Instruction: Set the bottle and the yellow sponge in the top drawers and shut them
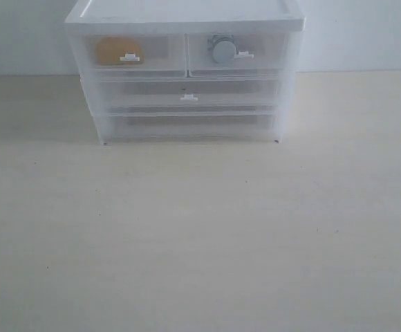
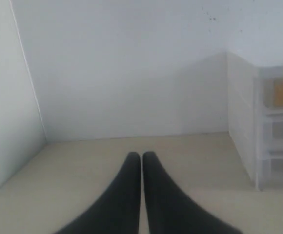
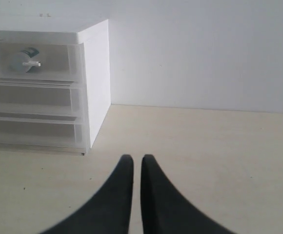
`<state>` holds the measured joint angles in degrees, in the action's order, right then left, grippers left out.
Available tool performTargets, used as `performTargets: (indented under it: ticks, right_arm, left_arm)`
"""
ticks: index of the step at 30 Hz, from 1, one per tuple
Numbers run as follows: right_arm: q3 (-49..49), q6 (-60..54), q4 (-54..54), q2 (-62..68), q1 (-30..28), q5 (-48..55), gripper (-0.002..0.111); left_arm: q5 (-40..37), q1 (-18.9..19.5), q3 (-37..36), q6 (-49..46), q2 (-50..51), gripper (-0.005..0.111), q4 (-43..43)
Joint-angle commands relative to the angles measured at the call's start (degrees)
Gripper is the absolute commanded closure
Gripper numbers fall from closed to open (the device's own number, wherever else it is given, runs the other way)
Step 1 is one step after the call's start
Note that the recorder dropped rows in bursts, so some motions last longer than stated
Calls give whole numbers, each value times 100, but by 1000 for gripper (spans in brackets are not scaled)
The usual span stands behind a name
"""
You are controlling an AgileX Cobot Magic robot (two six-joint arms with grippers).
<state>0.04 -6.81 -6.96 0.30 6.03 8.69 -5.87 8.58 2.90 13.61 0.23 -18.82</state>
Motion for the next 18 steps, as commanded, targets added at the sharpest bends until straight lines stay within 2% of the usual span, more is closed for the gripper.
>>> performTargets:
  ticks: [1,3,6,18]
  right_arm:
    - [-4,0,-18,-30,-18,-70,102]
    - [-4,0,-18,-30,-18,-70,102]
    - [-4,0,-18,-30,-18,-70,102]
    - [-4,0,-18,-30,-18,-70,102]
  left_arm:
    - [353,5,-290,-1795,-23,103,1882]
    - [313,30,-290,-2256,-23,103,2175]
    - [10,347,-290,-2220,-23,103,2138]
    - [-472,354,-290,-1727,-23,103,2070]
